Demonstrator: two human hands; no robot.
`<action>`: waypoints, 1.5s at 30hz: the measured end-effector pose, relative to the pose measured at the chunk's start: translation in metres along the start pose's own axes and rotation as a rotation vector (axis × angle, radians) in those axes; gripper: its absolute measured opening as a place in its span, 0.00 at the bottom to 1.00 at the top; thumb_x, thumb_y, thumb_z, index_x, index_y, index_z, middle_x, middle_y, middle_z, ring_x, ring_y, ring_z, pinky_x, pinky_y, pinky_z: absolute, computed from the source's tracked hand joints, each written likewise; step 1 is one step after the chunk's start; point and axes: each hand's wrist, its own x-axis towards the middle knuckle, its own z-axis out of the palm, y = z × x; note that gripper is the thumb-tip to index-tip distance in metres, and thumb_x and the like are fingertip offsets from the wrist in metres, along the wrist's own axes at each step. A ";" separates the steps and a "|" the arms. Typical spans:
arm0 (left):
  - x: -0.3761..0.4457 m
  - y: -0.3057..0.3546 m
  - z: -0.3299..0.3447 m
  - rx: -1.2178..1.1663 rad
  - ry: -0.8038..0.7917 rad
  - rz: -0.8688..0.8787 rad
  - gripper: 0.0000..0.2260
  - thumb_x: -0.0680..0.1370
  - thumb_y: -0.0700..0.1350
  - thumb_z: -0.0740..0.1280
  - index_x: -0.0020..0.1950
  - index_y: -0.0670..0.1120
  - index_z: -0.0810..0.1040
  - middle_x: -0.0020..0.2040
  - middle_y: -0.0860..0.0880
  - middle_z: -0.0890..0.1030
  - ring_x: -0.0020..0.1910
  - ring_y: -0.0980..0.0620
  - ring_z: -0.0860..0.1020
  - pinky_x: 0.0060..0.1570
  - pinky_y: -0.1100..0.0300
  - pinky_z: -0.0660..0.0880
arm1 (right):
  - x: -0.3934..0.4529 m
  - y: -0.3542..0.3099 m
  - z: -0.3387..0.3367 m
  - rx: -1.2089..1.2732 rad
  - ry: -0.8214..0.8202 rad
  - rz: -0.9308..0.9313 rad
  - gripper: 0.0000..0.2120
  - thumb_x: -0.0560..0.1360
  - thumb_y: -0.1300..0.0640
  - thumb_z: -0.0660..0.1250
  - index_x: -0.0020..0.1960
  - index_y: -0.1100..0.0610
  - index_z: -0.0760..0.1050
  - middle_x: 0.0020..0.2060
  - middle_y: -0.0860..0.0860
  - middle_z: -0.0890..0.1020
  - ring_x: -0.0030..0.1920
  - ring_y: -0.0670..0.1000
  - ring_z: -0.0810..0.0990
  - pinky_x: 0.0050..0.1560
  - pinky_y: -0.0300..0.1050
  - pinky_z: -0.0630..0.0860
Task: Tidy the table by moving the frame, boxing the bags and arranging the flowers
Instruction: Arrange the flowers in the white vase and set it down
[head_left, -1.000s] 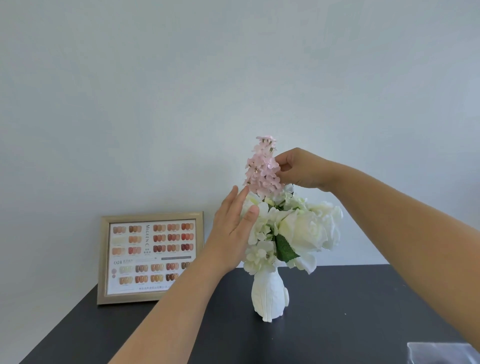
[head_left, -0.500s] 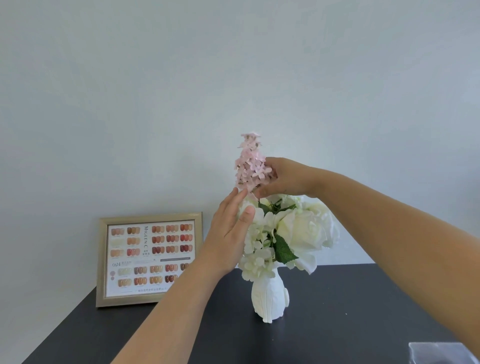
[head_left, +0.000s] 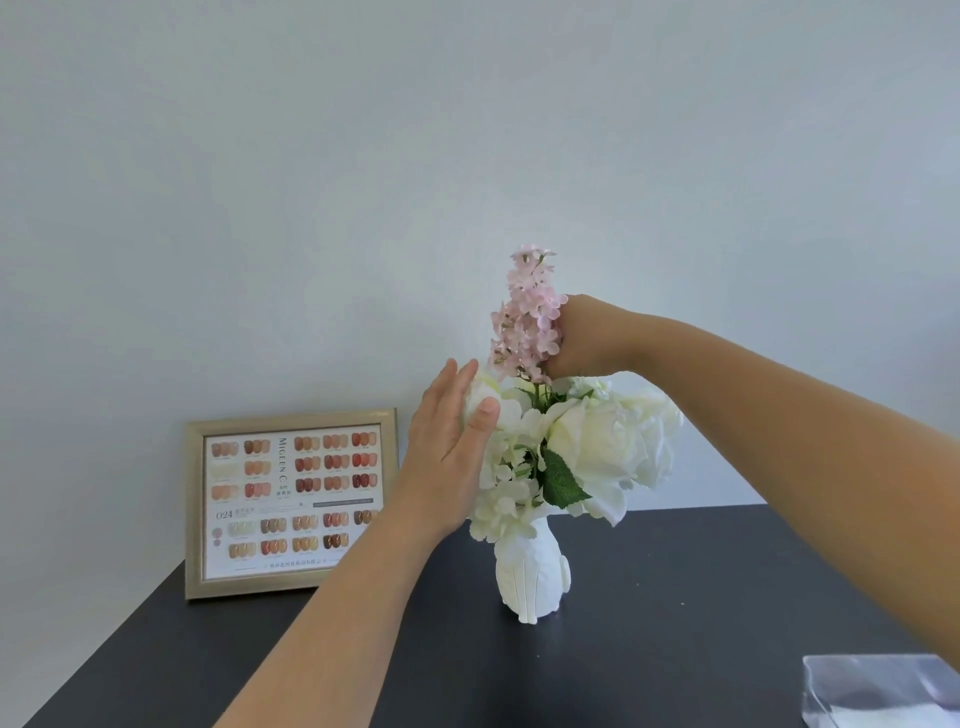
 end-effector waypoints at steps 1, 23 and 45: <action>-0.001 -0.001 0.000 -0.042 0.038 0.005 0.25 0.79 0.65 0.51 0.77 0.64 0.56 0.78 0.63 0.53 0.75 0.67 0.49 0.71 0.62 0.49 | 0.000 -0.002 0.000 -0.010 -0.002 -0.013 0.12 0.67 0.61 0.68 0.32 0.51 0.67 0.30 0.46 0.72 0.31 0.46 0.69 0.32 0.39 0.67; -0.074 -0.113 0.089 -0.046 -0.224 -0.424 0.29 0.69 0.53 0.76 0.66 0.59 0.67 0.59 0.62 0.76 0.60 0.59 0.75 0.52 0.68 0.68 | -0.106 0.060 0.074 0.875 0.411 0.189 0.13 0.79 0.45 0.61 0.61 0.38 0.76 0.62 0.39 0.77 0.56 0.32 0.76 0.50 0.31 0.72; -0.041 -0.139 0.122 0.072 -0.104 -0.445 0.40 0.65 0.56 0.76 0.73 0.53 0.61 0.61 0.52 0.66 0.54 0.55 0.71 0.37 0.72 0.66 | -0.112 0.082 0.210 1.117 0.371 0.599 0.23 0.77 0.45 0.57 0.72 0.39 0.63 0.65 0.46 0.75 0.64 0.47 0.74 0.70 0.54 0.65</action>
